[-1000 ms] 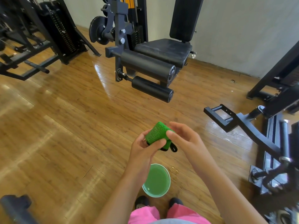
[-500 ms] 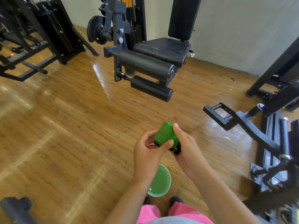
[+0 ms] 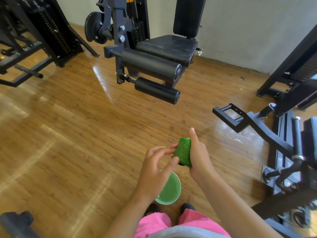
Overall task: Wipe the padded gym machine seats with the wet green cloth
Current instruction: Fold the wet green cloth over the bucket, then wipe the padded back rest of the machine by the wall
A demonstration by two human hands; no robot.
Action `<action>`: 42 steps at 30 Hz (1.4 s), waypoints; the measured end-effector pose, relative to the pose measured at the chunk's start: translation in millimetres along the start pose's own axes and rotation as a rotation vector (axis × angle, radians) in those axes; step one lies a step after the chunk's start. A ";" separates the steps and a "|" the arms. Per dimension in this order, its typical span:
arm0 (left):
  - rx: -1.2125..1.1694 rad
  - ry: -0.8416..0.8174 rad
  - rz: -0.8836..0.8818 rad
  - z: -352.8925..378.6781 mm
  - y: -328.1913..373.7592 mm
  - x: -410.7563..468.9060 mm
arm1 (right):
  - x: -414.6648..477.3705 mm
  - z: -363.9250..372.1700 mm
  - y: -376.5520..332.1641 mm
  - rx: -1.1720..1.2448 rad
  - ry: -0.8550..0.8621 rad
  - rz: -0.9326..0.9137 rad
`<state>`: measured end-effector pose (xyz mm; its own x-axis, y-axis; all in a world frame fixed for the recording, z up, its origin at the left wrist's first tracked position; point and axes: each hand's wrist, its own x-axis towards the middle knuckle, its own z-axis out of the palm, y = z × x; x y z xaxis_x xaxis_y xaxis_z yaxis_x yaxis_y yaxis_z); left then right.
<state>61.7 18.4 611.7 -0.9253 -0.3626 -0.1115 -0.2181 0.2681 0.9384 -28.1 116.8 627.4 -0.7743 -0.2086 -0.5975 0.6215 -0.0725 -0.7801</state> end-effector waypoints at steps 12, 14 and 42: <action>0.873 0.221 0.306 -49.6 -56.2 18.1 | 22.7 -34.7 26.2 -1.309 0.157 -0.965; 0.906 0.171 0.314 -42.8 -65.2 14.9 | 22.9 -36.0 39.2 -1.370 0.178 -1.015; 0.343 -0.222 0.164 20.5 -52.2 -0.5 | 30.6 -48.3 45.6 -1.309 0.066 -0.821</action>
<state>67.2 22.9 556.0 -0.9923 -0.1001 -0.0726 -0.1184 0.6005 0.7908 -29.2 154.2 564.6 -0.8644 -0.4959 0.0829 -0.4712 0.7416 -0.4775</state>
